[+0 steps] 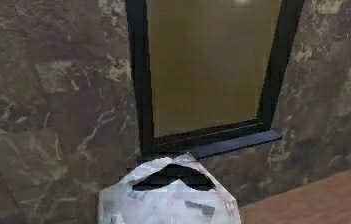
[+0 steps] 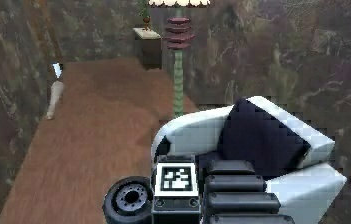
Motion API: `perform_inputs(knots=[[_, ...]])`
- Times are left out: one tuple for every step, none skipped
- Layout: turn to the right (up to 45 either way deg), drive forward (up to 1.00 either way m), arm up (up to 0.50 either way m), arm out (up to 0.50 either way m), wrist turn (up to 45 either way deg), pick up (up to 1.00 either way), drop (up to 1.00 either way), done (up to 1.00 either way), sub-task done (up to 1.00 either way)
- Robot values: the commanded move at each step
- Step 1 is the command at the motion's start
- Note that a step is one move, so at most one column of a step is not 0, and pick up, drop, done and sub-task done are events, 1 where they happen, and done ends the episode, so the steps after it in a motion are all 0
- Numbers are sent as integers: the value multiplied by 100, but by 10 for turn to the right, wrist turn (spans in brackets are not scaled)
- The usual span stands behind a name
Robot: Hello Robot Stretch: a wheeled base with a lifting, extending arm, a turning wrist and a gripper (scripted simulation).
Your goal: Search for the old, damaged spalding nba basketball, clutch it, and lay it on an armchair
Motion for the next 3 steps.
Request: perform_inputs(knots=[[360,0,0,0,0,0,0,0,0],[0,25,0,0,0,0,0,0,0],[330,0,0,0,0,0,0,0,0]])
